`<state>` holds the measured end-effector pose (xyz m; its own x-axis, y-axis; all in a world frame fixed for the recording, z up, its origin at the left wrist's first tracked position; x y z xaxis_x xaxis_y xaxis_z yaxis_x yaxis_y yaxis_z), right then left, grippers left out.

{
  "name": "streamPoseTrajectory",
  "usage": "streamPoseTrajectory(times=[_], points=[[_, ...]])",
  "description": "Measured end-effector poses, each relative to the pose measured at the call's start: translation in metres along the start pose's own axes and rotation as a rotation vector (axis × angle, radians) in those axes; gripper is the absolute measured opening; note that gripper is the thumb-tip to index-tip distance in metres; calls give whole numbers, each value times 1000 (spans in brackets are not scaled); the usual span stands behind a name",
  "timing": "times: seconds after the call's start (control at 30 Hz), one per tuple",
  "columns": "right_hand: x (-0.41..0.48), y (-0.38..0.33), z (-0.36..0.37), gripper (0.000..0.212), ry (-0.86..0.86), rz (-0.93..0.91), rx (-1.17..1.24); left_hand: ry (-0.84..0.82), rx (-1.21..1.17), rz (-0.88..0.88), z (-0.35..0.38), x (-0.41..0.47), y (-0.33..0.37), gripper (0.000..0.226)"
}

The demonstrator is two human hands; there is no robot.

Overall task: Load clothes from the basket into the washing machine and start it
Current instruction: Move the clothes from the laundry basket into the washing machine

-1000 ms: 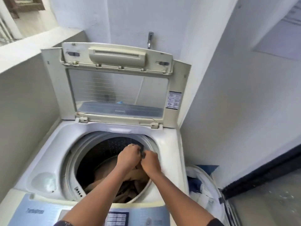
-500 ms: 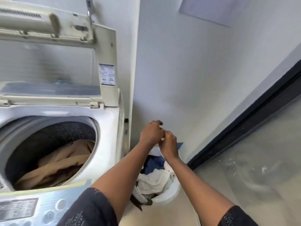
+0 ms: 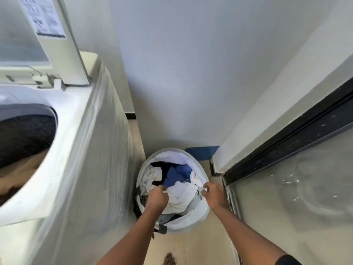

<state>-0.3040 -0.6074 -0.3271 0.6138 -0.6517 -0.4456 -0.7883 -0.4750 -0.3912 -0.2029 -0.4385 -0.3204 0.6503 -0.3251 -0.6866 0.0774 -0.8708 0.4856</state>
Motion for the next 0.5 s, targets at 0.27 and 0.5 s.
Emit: streamPoseTrajectory(times=[0.27, 0.5], points=[[62, 41, 90, 31, -273, -20, -125, -60, -50, -95, 68, 58, -40, 40], [134, 61, 171, 71, -309, 147, -82, -79, 8, -68, 121, 133, -61, 38]])
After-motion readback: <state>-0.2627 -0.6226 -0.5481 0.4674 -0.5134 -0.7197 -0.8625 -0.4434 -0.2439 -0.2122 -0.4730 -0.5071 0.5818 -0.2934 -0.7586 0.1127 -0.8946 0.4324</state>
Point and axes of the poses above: each hand's wrist, its own x-axis towards the middle knuckle, its own z-axis out of the palm, y = z × x, the point moved 1 cm from there along x, towards the middle knuckle
